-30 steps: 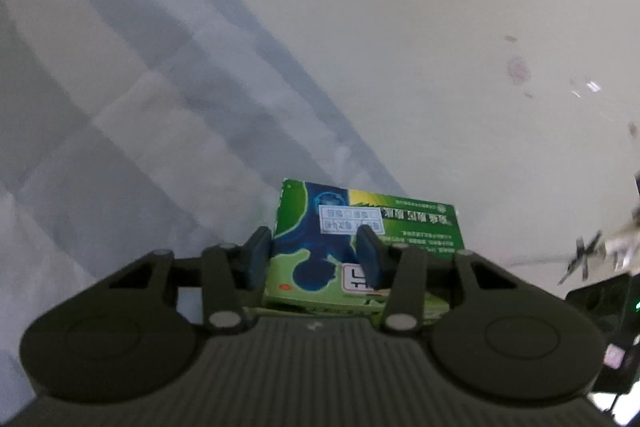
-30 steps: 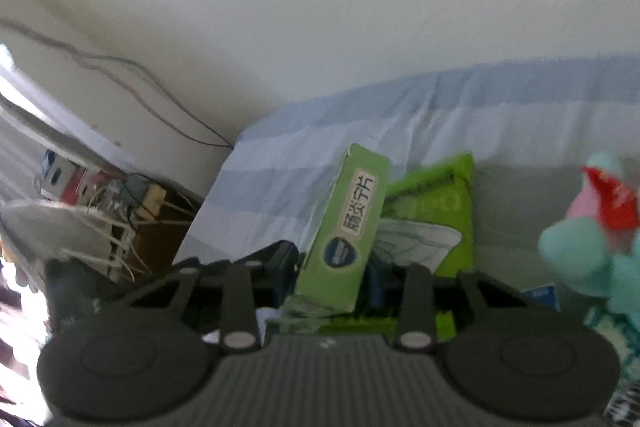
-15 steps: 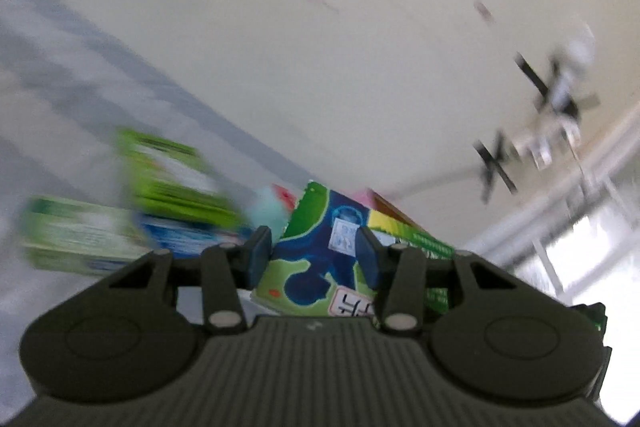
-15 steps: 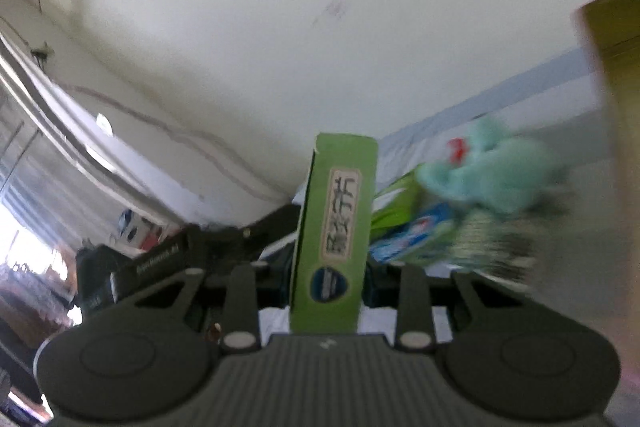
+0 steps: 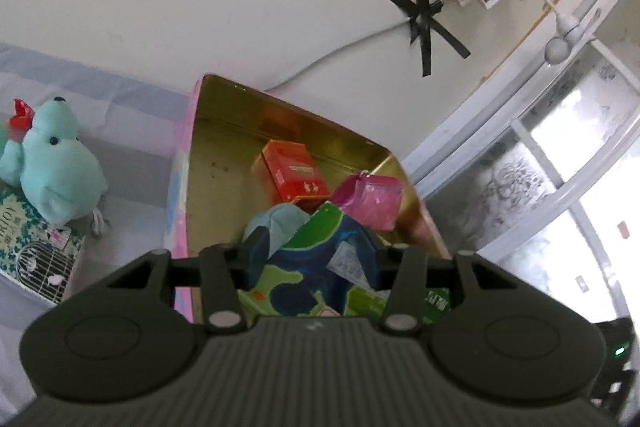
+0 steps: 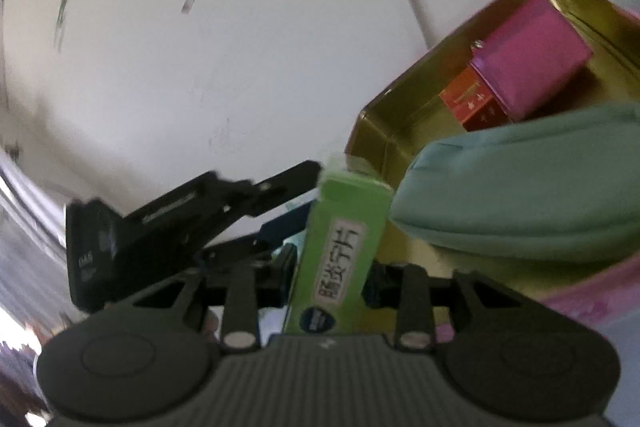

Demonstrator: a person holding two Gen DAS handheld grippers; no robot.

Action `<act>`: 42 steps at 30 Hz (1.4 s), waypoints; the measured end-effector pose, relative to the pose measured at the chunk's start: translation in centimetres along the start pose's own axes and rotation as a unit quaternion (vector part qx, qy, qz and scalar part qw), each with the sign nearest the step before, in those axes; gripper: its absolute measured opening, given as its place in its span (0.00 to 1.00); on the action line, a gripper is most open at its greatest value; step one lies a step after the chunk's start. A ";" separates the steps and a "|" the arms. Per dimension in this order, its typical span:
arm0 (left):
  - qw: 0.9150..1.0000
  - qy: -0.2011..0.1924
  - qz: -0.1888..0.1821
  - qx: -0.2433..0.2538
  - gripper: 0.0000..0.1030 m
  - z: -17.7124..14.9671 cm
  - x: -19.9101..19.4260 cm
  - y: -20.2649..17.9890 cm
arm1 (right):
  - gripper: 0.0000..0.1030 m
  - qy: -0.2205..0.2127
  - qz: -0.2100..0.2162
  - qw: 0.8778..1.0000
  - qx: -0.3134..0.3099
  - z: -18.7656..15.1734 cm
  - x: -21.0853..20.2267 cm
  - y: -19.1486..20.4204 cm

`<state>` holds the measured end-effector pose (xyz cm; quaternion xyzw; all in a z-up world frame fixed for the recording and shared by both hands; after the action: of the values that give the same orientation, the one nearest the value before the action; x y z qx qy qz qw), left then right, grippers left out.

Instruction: Organize objects

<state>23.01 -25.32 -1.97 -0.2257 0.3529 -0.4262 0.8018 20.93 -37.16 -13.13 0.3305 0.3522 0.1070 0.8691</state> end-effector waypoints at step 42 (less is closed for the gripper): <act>0.970 -0.043 0.133 0.199 0.52 -1.1 -7.9 0.2 | 0.68 -0.194 -0.179 0.961 -0.081 3.5 -6.5 0.6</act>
<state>19.21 -18.64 0.12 -0.0313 0.2528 -0.3672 0.8946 18.61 -41.14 -7.35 0.2054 0.2207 -0.0879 0.9494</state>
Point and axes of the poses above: each gripper's, at about its wrist camera, not at the fingertips, and x roughly the way its jaws point, y to its left, z to its top, the point moved 9 cm from there along x, roughly the way its jaws point, and after that the axes turned 14 degrees about -z, right-handed, at the moved point
